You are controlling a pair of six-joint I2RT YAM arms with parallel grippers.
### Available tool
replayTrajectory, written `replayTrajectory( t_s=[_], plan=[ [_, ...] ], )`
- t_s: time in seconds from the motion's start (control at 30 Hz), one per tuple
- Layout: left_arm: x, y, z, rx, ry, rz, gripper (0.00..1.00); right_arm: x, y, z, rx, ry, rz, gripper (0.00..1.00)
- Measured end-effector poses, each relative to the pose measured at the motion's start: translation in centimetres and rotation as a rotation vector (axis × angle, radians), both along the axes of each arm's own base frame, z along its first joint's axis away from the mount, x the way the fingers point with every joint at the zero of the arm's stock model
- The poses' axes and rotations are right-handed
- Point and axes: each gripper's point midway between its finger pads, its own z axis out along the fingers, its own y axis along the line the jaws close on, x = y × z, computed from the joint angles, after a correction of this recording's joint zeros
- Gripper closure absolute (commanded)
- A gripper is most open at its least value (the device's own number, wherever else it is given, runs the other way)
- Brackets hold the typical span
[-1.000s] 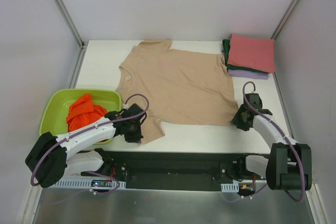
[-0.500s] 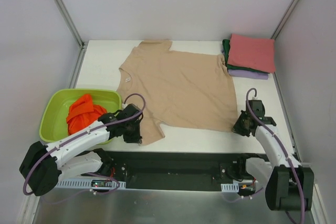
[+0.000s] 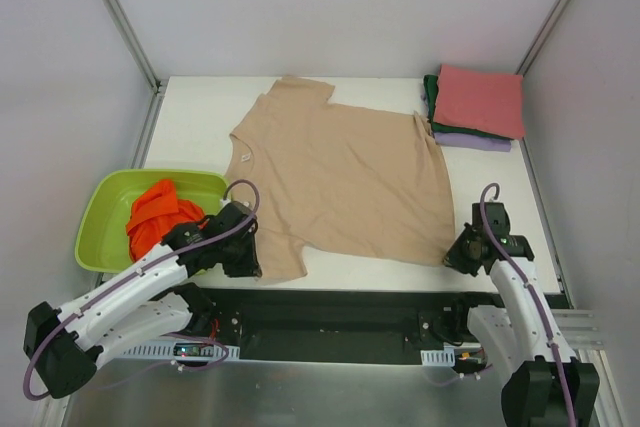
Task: Fold and stack the t-shirts
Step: Grap the side of the flattened tshirt closest away from the robot with both arms
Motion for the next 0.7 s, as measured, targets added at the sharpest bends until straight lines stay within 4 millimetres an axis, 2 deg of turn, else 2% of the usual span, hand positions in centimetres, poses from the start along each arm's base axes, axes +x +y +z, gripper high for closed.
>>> replayTrajectory(
  t_s=[0.17, 0.27, 0.47, 0.7],
  plan=[
    [1.8, -0.9, 2.8, -0.029, -0.084, -0.012, 1.00, -0.1, 0.2, -0.4, 0.011, 0.045, 0.009, 0.95],
    [4.0, -1.9, 4.6, -0.034, -0.156, -0.020, 1.00, 0.6, 0.7, 0.0, 0.034, 0.046, 0.029, 0.95],
    [10.1, -3.9, 8.4, -0.035, -0.295, -0.011, 1.00, 3.5, 1.6, 1.9, 0.077, 0.012, 0.078, 0.94],
    [17.2, -2.2, 9.7, -0.010, -0.352, 0.093, 1.00, 6.6, 1.6, 3.3, 0.072, 0.001, 0.107, 0.92]
  ],
)
